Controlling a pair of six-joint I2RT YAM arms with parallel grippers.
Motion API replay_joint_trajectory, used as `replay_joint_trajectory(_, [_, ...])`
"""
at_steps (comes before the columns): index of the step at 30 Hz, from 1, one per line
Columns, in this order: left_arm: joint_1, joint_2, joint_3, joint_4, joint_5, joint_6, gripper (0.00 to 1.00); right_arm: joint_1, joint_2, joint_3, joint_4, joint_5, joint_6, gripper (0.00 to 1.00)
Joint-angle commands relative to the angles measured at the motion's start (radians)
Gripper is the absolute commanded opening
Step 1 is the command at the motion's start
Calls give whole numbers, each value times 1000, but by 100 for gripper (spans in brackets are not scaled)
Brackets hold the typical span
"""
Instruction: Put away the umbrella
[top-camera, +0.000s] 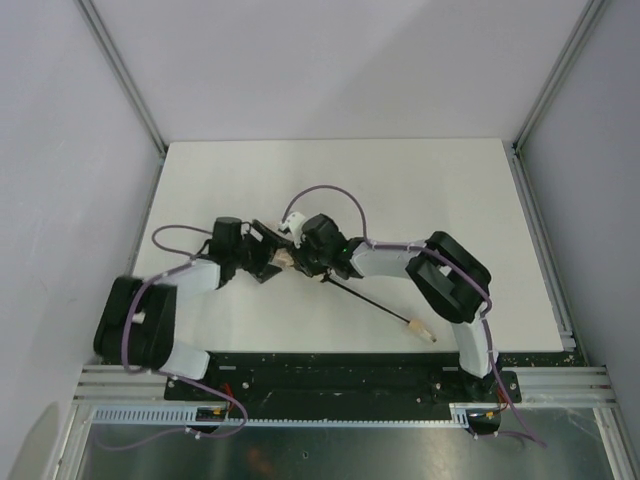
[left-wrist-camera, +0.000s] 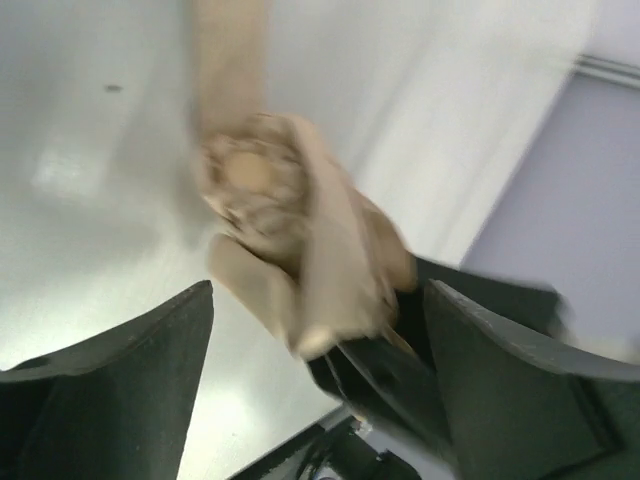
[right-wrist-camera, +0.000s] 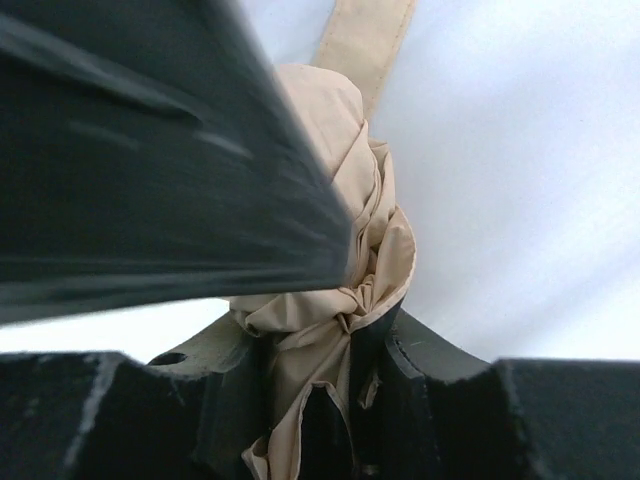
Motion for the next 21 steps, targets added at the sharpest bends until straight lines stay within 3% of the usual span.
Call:
replay_joint_trajectory(1, [76,-253,34,-67,61,144,95,-98,63,-96,-31,-273,75,0])
replay_joint_trajectory(6, [188,-440,55,-101,151,267,99,-182,-25,-153,116,-560,194,0])
replay_joint_trajectory(12, [199,-535,129,-104,270,474,99,-280,-180,-204,239,-805,377,0])
replay_joint_trajectory(16, [157,-549,176,-104,331,554,99,-330,-290,-217,262,-885,470,0])
replay_joint_trajectory(21, [4,-522,205,-104,319,610,99,-389,-391,-218,296,-935,569,0])
